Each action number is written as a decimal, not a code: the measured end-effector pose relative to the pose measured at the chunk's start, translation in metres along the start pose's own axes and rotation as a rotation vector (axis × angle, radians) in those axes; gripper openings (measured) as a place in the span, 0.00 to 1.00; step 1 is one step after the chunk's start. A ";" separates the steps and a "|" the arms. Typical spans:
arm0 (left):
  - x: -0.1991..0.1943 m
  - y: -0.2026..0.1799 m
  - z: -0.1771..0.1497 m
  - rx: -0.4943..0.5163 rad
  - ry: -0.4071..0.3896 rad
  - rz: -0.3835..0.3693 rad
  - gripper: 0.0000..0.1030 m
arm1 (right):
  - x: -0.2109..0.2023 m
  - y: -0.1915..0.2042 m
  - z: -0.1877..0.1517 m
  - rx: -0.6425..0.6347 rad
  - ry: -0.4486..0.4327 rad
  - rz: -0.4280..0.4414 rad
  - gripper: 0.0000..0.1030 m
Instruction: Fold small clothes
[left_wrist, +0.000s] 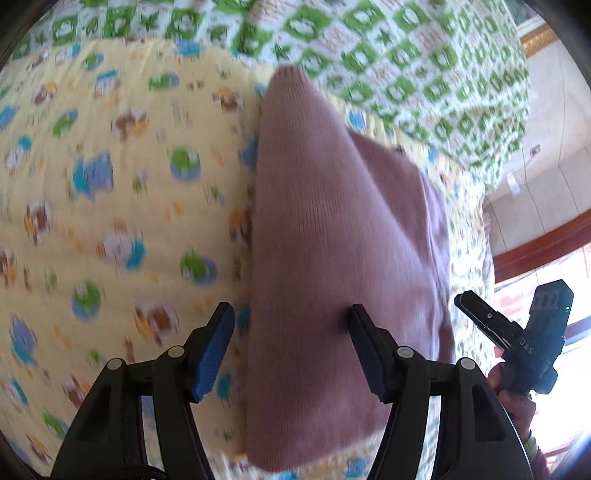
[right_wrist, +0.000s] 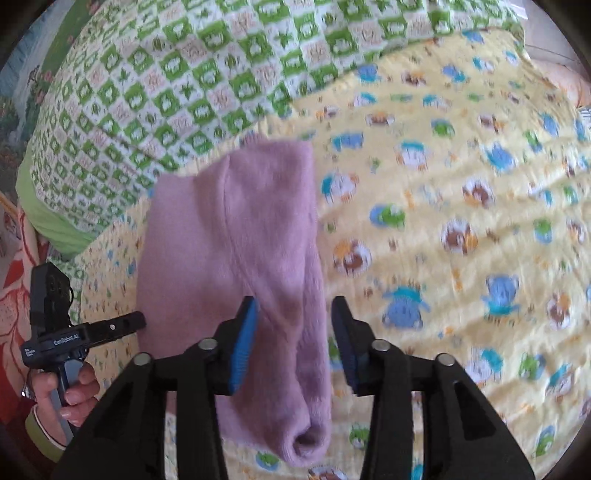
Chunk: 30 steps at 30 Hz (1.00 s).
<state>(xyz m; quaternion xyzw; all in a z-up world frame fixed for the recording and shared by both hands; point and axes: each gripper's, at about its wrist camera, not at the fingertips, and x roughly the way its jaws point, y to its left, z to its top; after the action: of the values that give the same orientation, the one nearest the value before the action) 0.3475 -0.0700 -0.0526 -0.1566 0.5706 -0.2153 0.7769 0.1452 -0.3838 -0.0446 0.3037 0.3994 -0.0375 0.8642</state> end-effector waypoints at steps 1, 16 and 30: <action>0.001 0.000 0.009 -0.007 -0.007 0.004 0.63 | 0.006 0.001 0.008 0.005 0.004 -0.005 0.51; 0.053 -0.004 0.104 0.024 -0.057 0.091 0.28 | 0.073 -0.004 0.074 0.027 -0.027 0.004 0.08; 0.034 0.008 0.085 -0.016 -0.040 0.056 0.48 | 0.054 -0.024 0.067 0.094 -0.013 0.022 0.39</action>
<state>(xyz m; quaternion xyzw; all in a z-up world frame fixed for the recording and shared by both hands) 0.4389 -0.0803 -0.0587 -0.1511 0.5608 -0.1856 0.7926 0.2190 -0.4305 -0.0614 0.3481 0.3882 -0.0488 0.8519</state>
